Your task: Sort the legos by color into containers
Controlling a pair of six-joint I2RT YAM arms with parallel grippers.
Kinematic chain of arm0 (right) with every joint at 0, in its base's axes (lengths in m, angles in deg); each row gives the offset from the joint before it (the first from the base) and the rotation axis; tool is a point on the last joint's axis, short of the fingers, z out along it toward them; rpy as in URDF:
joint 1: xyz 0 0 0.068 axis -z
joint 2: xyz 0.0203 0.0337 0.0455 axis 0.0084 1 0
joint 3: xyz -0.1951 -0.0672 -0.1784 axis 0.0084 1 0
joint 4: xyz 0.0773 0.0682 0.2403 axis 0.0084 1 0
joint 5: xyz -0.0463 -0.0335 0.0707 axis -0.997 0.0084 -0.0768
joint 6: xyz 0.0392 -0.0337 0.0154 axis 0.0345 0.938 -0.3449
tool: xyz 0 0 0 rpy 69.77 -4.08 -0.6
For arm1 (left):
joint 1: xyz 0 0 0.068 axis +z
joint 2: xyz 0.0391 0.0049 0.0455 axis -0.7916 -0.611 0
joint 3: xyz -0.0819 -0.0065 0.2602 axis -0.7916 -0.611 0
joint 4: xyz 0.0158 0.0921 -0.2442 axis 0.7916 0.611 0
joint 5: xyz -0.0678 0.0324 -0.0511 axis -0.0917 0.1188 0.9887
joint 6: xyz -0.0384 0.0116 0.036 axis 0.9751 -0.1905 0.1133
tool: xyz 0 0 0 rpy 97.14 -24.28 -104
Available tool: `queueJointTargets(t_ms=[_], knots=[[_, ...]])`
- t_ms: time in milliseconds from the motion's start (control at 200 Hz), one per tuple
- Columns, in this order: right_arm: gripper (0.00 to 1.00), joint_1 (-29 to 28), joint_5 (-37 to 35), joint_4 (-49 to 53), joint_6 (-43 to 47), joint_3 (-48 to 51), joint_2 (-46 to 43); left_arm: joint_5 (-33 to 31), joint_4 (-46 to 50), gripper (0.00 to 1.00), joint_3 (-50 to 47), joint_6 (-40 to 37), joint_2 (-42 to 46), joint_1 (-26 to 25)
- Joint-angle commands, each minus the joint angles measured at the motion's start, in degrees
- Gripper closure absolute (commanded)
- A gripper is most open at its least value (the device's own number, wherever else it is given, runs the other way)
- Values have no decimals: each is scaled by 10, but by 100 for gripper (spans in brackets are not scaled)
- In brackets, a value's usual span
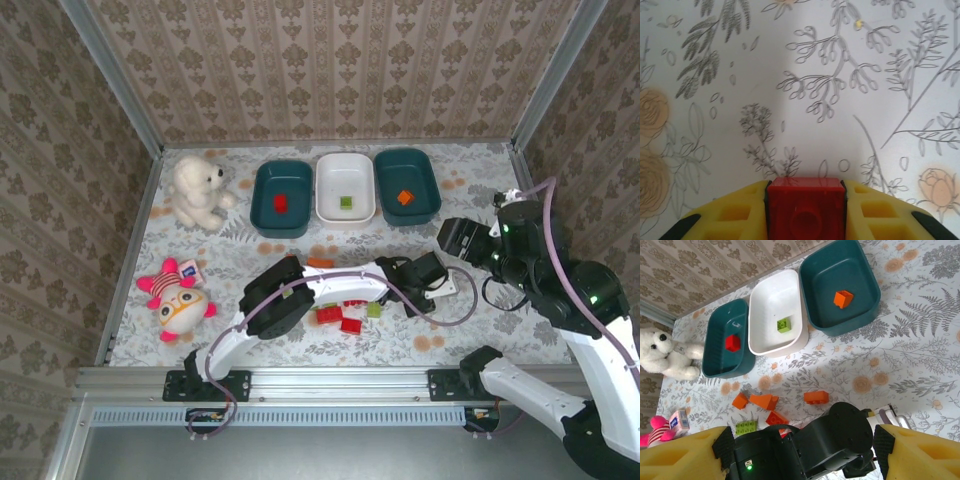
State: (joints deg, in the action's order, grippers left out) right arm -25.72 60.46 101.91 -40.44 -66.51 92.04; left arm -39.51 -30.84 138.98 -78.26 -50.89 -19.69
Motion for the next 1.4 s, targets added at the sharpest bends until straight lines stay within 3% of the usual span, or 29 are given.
queueJointTargets(t_ms=[0, 135, 280, 445, 615, 840, 1395], knots=[[24, 9, 25, -15, 21, -9, 12, -25, 38, 78, 9, 33, 49, 21], [24, 15, 33, -27, 32, -19, 28, -46, 62, 78, 15, 89, 104, 64], [24, 17, 64, -61, 44, -12, 50, -51, 71, 79, -14, 151, 174, 144], [23, 19, 169, -145, 53, 13, 97, -46, 106, 80, -46, 206, 222, 256], [23, 18, 275, -205, 40, 13, 182, -39, 145, 81, -59, 233, 229, 365], [24, 19, 311, -209, 44, -20, 271, 22, 153, 81, -50, 290, 181, 474], [24, 18, 306, -213, 35, -3, 288, 85, 129, 78, -56, 336, 97, 488]])
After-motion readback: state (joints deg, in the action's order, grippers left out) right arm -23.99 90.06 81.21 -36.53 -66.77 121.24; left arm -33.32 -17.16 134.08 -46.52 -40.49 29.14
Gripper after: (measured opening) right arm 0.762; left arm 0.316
